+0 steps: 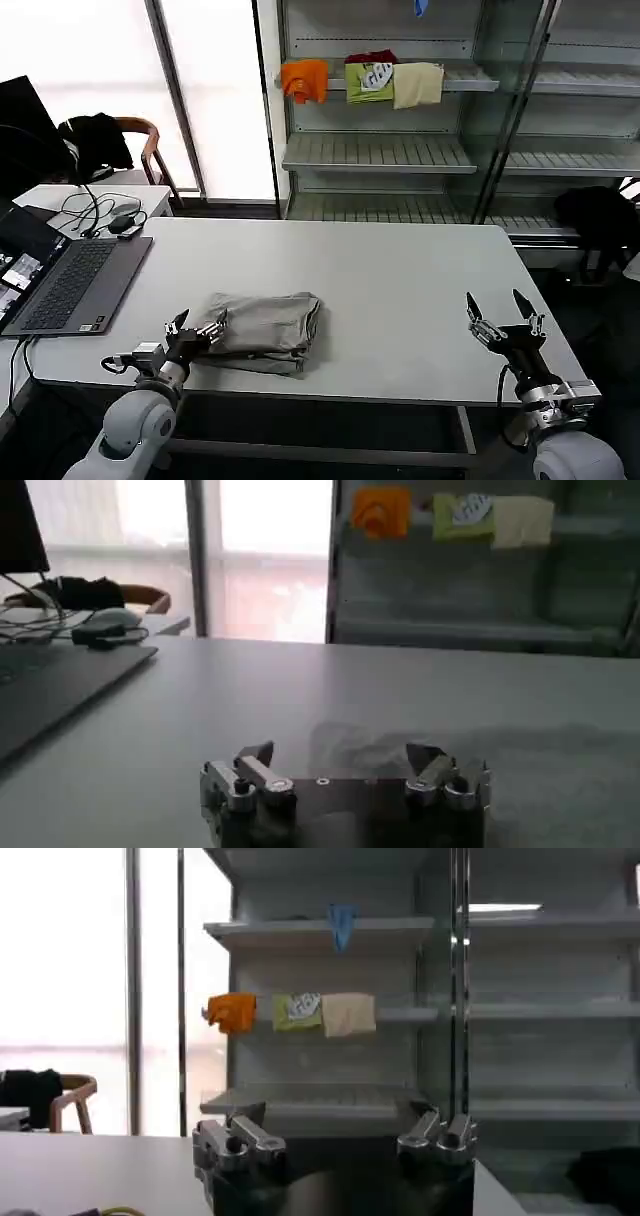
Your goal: Fold and organize the clothes.
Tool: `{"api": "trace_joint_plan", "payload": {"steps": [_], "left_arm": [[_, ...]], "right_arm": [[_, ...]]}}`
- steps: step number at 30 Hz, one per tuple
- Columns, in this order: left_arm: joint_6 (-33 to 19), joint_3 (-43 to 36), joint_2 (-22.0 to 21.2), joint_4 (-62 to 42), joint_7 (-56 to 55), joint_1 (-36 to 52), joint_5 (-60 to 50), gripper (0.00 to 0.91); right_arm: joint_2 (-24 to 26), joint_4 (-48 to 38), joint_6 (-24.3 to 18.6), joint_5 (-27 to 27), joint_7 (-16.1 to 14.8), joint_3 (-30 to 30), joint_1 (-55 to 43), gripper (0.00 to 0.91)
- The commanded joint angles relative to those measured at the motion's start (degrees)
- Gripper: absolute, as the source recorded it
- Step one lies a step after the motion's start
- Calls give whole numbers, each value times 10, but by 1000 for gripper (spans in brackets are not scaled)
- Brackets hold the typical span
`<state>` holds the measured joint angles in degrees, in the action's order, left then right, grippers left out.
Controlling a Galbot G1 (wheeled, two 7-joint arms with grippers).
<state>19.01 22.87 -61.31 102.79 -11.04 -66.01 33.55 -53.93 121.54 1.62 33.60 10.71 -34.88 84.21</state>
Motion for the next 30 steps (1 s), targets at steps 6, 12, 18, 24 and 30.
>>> {"api": "trace_joint_plan", "payload": {"steps": [6,12,18,24,30], "left_arm": [[11,11,-10,-34,7,4,59,907],[17,10,-12,-33,26,4,80,907],[19,6,-12,-33,37,4,87,413],[22,2,-9,-37,42,8,89,20],[24,-2,-8,-48,49,8,89,20]], "right_arm": [[1,2,0,0,0,-1,5,907],[1,2,0,0,0,-1,4,907],[0,1,0,0,0,-1,3,907],[1,1,0,0,0,0,2,907],[0,-1,-1,0,0,1,1,907]]}}
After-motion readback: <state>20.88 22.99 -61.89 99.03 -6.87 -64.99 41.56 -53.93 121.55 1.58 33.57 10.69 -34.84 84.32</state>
